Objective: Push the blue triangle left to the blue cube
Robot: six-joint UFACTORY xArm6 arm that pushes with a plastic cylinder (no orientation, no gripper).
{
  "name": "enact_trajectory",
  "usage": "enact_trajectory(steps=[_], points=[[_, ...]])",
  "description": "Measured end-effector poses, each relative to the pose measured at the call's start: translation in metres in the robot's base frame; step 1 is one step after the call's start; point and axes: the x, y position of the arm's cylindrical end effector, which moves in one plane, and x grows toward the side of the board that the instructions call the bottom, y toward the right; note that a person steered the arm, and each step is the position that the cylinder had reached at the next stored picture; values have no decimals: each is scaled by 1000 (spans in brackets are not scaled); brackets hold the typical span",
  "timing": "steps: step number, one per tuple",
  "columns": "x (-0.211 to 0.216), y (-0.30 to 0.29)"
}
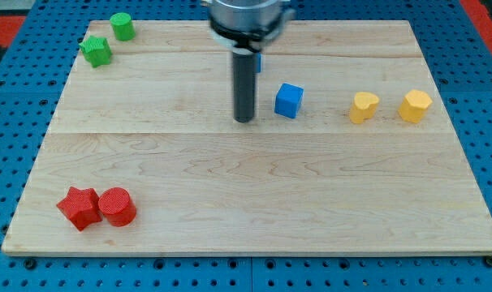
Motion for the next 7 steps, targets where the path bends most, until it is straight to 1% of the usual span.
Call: enact_trajectory(steps=[1, 2, 3, 4, 5, 6, 7], points=[[-26, 20], [-26, 69], [-25, 59], [-85, 59], [-143, 74], [-117, -4], [-90, -56]])
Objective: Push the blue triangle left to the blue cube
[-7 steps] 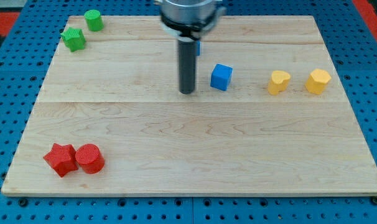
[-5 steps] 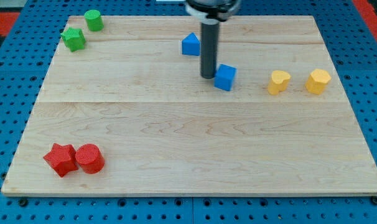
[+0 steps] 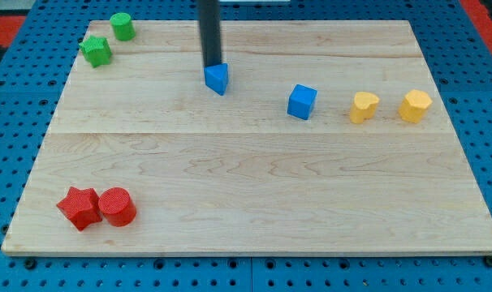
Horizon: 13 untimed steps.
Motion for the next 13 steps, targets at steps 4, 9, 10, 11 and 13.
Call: enact_trajectory(steps=[4, 9, 10, 11, 13], points=[[15, 24], [23, 58], [51, 39], [49, 24], [99, 72]])
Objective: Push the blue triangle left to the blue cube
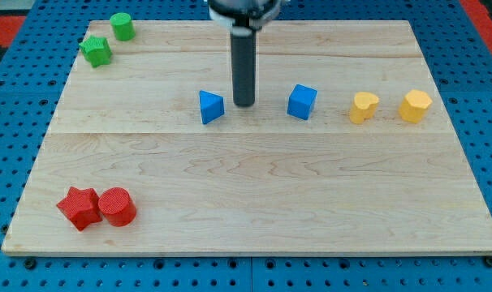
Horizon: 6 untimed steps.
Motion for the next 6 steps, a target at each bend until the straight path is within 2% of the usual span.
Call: enact_trajectory(steps=[1, 2, 3, 6], points=[[22, -44], [20, -108], [1, -103], [2, -62]])
